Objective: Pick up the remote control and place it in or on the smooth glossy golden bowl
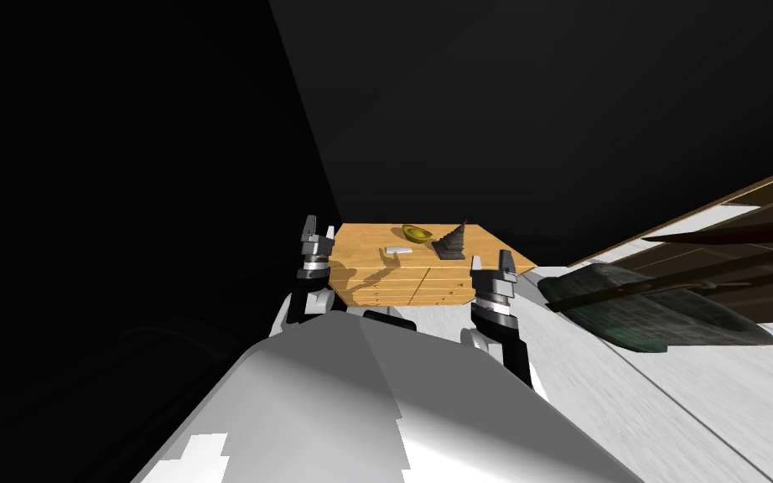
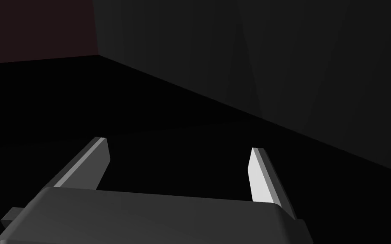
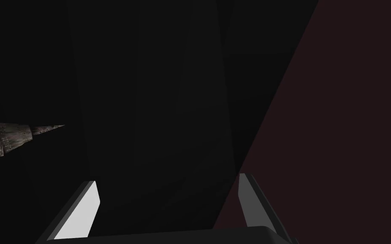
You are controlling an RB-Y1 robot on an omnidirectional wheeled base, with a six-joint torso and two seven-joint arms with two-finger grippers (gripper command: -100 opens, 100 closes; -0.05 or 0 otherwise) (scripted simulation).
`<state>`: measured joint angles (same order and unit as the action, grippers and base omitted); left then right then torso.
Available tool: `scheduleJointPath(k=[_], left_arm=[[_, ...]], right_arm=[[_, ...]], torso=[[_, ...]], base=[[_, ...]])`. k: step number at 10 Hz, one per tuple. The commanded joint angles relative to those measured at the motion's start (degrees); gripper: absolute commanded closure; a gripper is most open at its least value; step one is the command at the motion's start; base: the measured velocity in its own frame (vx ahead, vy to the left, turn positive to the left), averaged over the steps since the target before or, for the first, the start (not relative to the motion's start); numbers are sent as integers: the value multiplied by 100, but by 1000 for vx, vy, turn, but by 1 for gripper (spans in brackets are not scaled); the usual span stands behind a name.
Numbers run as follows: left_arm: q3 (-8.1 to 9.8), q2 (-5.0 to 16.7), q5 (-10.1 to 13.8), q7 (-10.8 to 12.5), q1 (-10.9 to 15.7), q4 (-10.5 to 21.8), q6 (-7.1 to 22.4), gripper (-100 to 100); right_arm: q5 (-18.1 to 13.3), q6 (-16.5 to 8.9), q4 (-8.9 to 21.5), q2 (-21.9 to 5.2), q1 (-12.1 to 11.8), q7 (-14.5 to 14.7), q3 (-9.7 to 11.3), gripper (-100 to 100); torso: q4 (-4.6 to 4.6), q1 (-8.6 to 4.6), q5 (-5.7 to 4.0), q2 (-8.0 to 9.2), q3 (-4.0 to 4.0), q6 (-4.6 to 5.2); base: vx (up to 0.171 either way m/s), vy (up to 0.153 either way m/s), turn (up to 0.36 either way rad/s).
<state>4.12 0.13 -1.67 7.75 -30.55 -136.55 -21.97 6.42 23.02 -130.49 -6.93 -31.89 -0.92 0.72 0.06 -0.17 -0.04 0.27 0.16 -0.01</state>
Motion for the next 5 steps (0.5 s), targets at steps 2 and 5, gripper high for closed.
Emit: scheduleJointPath(k=[2,5], left_arm=[[0,0,0,0,-1,0,0,0],[0,0,0,0,0,0,0,0]], right_arm=[[84,-49,82,-397,-9,98,-21,-100],[149,-66,155,-818,-31,163,-34,-100]], torso=[[-1,2,0,-5,-2,1],[-2,1,0,-10,-6,-2]], base=[[-54,-31,169],[-48,-29,142]])
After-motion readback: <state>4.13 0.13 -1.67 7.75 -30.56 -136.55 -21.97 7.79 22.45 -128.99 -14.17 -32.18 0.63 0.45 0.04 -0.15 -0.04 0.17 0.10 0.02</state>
